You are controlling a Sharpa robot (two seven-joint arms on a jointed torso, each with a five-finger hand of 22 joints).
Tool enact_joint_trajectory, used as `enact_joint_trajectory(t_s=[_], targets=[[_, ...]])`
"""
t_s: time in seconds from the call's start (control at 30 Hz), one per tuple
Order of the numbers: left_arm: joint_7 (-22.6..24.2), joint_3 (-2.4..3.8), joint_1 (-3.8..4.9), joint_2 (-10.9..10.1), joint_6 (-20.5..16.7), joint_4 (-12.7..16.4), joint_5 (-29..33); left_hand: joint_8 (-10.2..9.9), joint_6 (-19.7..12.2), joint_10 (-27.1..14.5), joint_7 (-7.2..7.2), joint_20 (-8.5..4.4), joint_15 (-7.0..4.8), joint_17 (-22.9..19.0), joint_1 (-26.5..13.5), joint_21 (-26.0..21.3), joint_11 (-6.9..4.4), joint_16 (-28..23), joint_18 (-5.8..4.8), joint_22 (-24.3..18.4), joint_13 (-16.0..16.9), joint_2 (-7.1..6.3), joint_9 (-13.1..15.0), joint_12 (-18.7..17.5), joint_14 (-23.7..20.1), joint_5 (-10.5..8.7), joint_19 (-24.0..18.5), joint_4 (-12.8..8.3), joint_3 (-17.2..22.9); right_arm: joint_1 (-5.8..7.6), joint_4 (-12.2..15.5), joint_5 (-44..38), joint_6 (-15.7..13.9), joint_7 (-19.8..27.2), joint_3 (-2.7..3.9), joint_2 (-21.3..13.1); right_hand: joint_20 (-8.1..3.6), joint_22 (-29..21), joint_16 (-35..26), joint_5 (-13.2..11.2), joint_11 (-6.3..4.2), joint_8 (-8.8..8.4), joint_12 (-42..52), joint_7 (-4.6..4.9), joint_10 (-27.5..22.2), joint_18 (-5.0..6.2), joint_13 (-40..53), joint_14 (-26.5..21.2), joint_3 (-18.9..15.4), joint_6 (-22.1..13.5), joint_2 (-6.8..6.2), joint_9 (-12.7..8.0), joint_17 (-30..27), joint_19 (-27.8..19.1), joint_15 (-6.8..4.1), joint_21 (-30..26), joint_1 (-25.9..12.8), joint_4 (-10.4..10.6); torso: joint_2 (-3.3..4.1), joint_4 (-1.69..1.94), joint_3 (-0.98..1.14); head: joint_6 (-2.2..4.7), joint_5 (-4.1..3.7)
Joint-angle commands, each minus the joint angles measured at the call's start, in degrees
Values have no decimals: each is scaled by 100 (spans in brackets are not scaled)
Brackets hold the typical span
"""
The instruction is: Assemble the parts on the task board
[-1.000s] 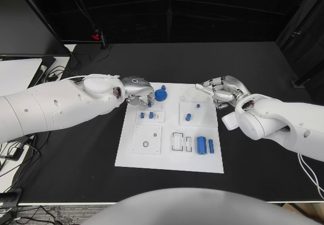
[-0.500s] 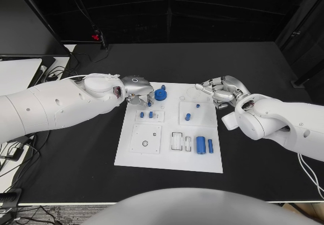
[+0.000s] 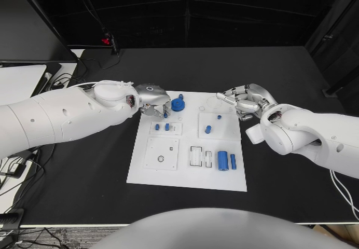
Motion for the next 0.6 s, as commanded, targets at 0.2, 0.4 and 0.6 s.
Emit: enact_joint_trajectory(t_s=[0.2,0.4,0.6], targets=[[-80,-19,-17,6,272,-35,-54,-42,-80,-33,75,-5,39,1509,-40,18,72,5,-36,1509,-5,-129,-21,-123,590,-27,597,-2,51,8,9,-7,29,45,2,3,35,1510,14,36,28,34,14,-14,607,-42,1508,607,-28,-38,37,9,1510,587,28,19,6,-2,2,0,-2,0,6],[-82,-19,-17,-6,265,-32,-54,-144,-244,-157,132,18,81,1509,-103,18,129,5,-36,1509,-5,-283,-56,-225,590,-26,597,4,21,8,8,-7,30,45,2,0,35,1510,14,36,28,34,14,-14,607,-42,1508,607,-28,-38,37,9,1510,587,28,19,6,-2,1,-2,1,0,9],[-124,-19,-17,-20,171,-28,-54,-263,-489,-254,185,49,114,1509,-230,18,173,5,-36,1509,4,-407,-78,-277,590,-25,597,2,-30,8,6,-7,37,45,2,5,35,1510,14,39,28,40,14,-14,607,-42,1508,607,-34,-40,39,9,1510,587,28,19,7,-1,0,5,-1,0,2]])
